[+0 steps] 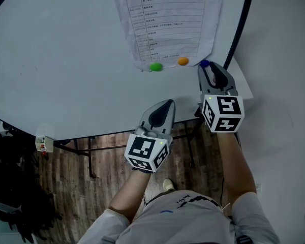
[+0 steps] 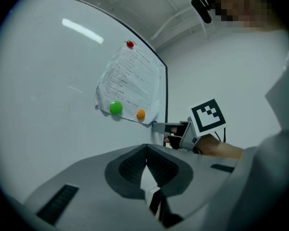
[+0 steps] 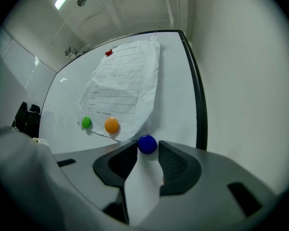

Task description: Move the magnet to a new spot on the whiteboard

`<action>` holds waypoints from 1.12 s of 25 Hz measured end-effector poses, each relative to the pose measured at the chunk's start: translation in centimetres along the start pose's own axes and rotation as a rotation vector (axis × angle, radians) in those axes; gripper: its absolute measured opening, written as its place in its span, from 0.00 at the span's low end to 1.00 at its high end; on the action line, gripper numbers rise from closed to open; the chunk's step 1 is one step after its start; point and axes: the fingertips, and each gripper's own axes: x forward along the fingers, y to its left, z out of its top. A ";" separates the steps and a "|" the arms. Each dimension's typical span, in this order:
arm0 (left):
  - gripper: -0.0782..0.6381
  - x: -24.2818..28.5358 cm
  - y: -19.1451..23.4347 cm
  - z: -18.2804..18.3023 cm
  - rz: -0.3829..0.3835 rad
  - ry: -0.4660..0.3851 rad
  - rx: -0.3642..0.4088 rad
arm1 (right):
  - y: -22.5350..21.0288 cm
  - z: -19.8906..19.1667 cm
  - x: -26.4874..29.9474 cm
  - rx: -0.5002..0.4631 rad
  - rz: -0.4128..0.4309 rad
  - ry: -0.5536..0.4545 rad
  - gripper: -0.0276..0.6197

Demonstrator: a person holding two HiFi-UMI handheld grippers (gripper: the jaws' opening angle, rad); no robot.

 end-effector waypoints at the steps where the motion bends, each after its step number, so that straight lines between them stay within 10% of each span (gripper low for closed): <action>1: 0.12 0.0 -0.1 0.0 -0.001 0.000 0.001 | -0.1 0.0 -0.1 0.002 0.001 -0.001 0.24; 28: 0.12 -3.9 -11.2 -1.2 0.067 0.004 -0.003 | 3.1 -4.1 -14.4 0.201 0.302 0.036 0.11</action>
